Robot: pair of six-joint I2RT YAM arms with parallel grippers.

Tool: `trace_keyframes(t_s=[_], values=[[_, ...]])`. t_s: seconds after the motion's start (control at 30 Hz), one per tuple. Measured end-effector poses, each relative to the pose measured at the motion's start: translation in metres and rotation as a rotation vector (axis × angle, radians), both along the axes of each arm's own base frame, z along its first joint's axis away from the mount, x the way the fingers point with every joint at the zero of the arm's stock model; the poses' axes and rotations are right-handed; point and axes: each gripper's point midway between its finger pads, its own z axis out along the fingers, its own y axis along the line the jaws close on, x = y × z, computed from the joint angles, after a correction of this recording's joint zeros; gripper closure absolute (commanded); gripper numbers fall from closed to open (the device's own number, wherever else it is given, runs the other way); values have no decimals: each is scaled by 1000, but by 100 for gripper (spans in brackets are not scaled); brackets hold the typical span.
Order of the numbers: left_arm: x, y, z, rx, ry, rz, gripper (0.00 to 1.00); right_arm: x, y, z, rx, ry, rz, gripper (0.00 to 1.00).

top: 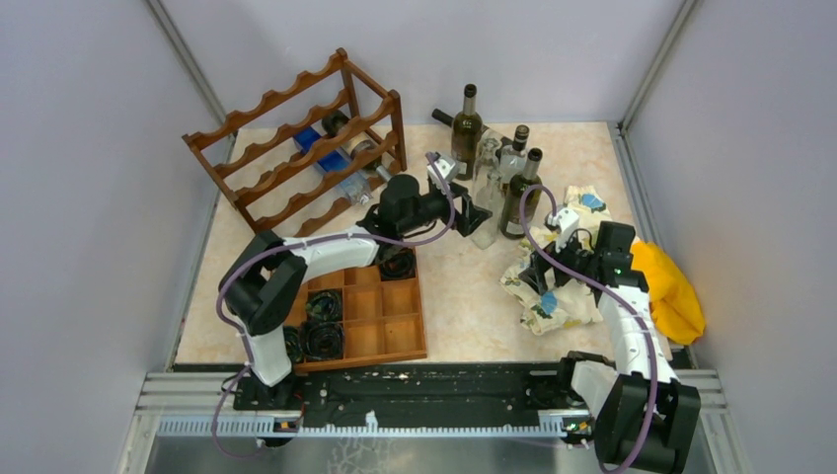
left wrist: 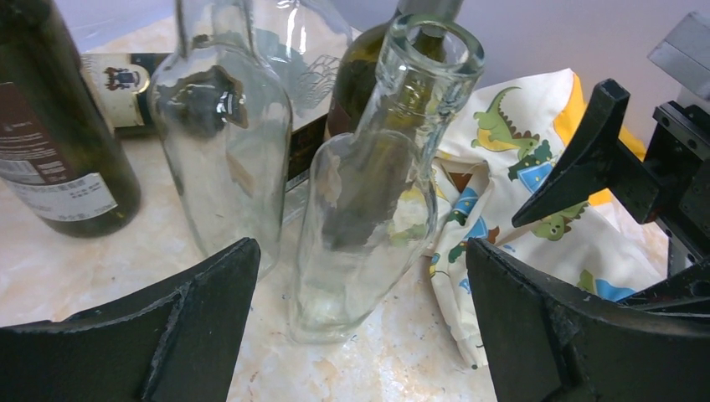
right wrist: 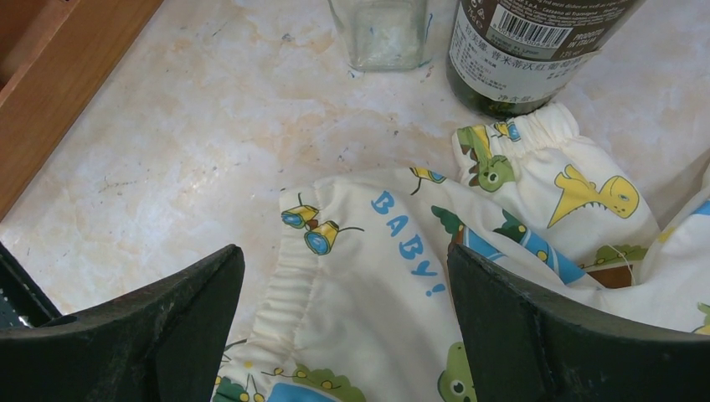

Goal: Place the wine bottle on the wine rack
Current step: Pick up the wine bottle from the center of the board.

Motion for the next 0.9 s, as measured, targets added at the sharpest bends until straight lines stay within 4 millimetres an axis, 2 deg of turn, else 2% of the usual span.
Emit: trace_keyframes(t_s=[0.27,0.57,0.9], values=[[-2,-11,-12,-4,7,-55,5,0,0,0,0,0,0,10],[3,-21,-9,-15,0,-59,6,0,0,0,0,1,1,10],[10,-29,-16,0,3,-39,18,-1,0,-3,1,8,0,10]])
